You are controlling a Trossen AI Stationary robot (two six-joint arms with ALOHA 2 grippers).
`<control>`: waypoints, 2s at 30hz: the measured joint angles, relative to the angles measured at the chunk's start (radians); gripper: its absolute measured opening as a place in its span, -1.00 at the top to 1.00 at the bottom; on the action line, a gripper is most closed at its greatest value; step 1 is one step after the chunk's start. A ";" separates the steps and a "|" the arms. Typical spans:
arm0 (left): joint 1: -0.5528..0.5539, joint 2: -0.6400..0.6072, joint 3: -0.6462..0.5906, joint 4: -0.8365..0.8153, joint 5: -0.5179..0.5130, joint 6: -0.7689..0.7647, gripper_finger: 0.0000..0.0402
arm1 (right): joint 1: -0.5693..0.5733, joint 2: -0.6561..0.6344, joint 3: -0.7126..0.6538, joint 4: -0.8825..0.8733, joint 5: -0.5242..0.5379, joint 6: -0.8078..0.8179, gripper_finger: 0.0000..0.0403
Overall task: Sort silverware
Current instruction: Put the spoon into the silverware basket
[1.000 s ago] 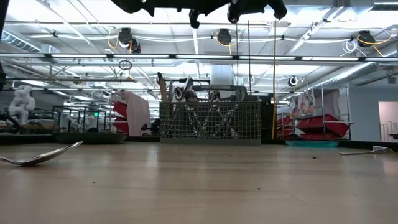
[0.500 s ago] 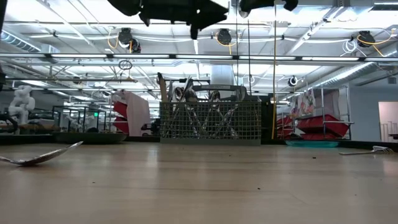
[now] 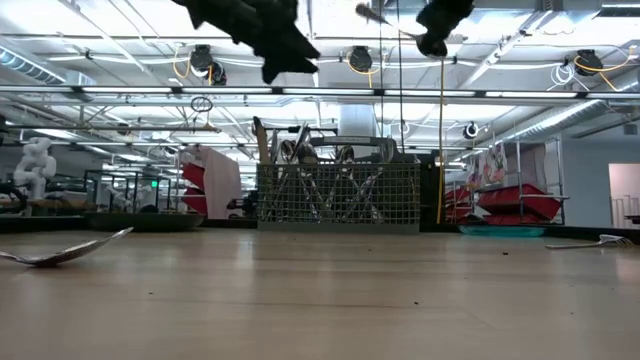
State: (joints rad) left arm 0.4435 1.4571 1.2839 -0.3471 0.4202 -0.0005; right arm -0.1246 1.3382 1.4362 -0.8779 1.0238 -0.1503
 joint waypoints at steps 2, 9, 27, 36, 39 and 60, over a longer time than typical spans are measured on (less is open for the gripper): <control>0.001 -0.038 0.000 -0.035 -0.001 0.007 0.22 | -0.020 0.065 0.072 -0.101 0.002 -0.079 1.00; 0.001 -0.170 0.000 -0.103 -0.002 0.007 0.22 | -0.070 0.310 0.182 -0.247 0.183 -0.530 1.00; 0.001 -0.282 0.001 -0.308 -0.134 0.006 0.22 | -0.201 0.535 0.182 0.134 0.286 -1.064 1.00; 0.001 -0.283 0.001 -0.339 -0.139 0.011 0.22 | -0.203 0.537 0.182 0.523 0.136 -1.540 1.00; 0.001 -0.283 0.001 -0.344 -0.148 0.015 0.22 | -0.206 0.537 0.182 0.527 0.068 -1.596 1.00; 0.001 -0.283 0.001 -0.344 -0.194 0.016 0.22 | -0.275 0.641 0.182 0.644 -0.038 -1.751 1.00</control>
State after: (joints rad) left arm 0.4448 1.1744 1.2846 -0.6906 0.2260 0.0151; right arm -0.4000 1.9797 1.6180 -0.2336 0.9855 -1.9012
